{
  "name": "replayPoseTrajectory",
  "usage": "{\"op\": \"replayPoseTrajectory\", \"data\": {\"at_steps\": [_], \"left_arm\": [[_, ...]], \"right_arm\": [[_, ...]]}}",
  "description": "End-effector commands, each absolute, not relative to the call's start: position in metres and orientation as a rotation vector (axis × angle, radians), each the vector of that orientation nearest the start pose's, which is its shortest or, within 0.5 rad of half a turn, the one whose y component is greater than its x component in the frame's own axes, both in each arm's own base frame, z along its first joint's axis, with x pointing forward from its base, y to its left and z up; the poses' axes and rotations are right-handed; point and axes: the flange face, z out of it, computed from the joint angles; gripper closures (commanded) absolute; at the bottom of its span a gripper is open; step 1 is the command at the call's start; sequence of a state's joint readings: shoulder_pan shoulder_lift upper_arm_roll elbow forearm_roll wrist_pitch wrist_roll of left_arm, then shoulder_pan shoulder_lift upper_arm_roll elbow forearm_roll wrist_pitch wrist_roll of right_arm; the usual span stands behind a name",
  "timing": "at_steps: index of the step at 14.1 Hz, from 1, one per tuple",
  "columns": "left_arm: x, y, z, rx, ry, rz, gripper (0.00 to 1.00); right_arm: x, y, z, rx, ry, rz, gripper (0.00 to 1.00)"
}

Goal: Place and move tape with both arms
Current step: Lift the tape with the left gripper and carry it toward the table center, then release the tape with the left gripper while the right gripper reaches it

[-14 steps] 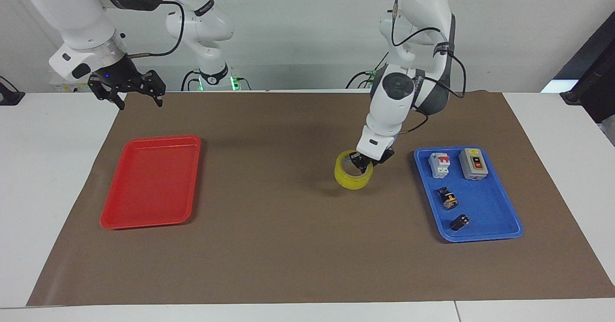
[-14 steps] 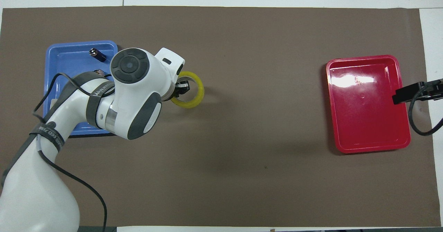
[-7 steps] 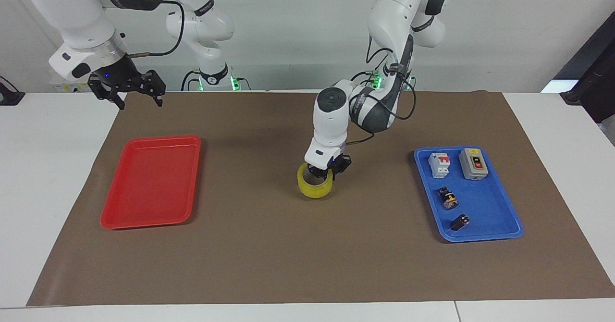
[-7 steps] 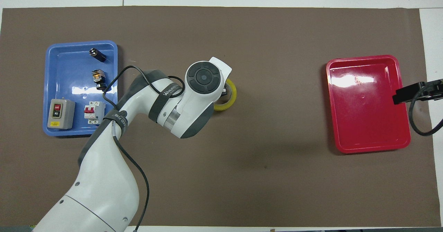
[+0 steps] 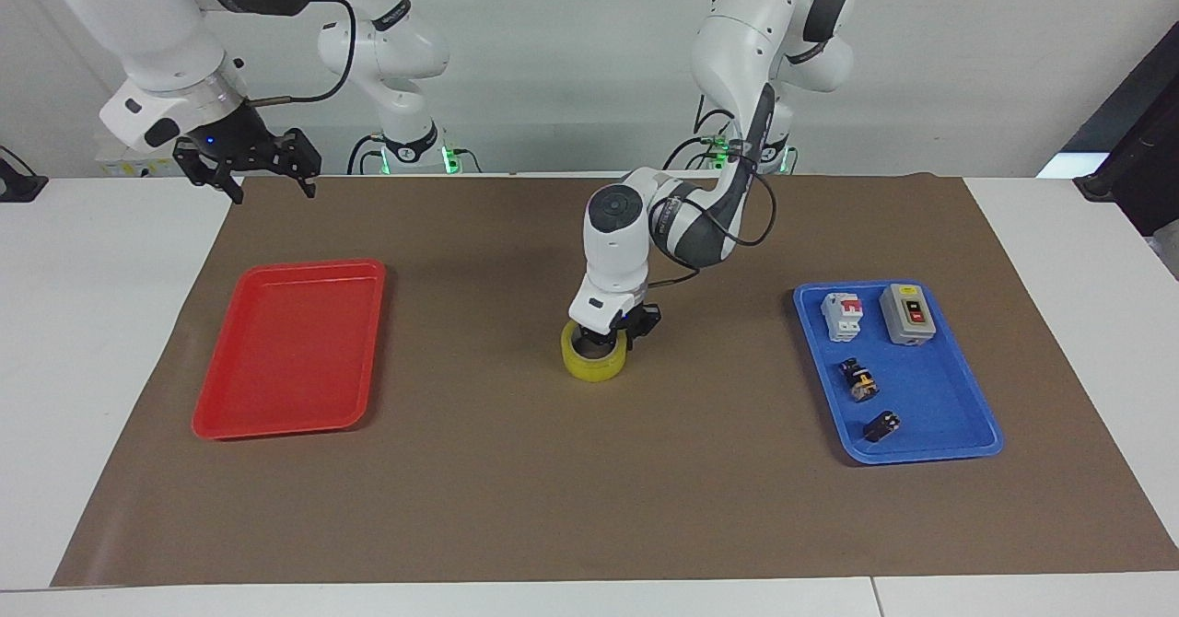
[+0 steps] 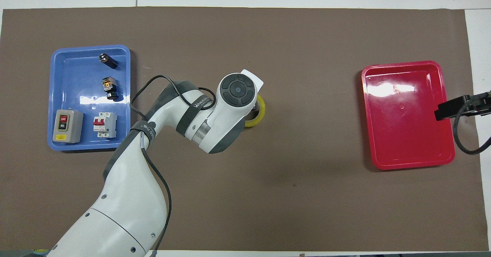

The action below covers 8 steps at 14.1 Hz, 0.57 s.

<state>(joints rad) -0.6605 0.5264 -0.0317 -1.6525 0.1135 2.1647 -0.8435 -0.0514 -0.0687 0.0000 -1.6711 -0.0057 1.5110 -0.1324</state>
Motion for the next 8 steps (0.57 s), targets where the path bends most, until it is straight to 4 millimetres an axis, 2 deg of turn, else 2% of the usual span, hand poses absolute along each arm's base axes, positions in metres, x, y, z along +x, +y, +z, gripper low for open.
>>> {"op": "replayPoseTrajectory", "data": {"at_steps": [1, 2, 4, 6, 8], "left_arm": [[0.524, -0.416, 0.338, -3.064, -0.144, -0.127, 0.00], [0.524, -0.401, 0.356, -3.070, -0.163, -0.147, 0.00], [0.519, -0.356, 0.394, -3.078, -0.172, -0.179, 0.00], [0.530, -0.307, 0.417, -3.073, -0.142, -0.182, 0.00], [0.533, -0.257, 0.434, -3.051, -0.088, -0.139, 0.00]], "right_arm": [[0.521, -0.026, 0.609, -3.116, -0.175, 0.115, 0.00], [0.521, -0.024, 0.610, -3.117, -0.177, 0.108, 0.00], [0.526, 0.008, 0.608, -3.115, -0.215, 0.085, 0.00], [0.532, 0.057, 0.598, -3.117, -0.125, 0.060, 0.00], [0.553, 0.116, 0.567, -3.102, -0.099, 0.051, 0.00]]}}
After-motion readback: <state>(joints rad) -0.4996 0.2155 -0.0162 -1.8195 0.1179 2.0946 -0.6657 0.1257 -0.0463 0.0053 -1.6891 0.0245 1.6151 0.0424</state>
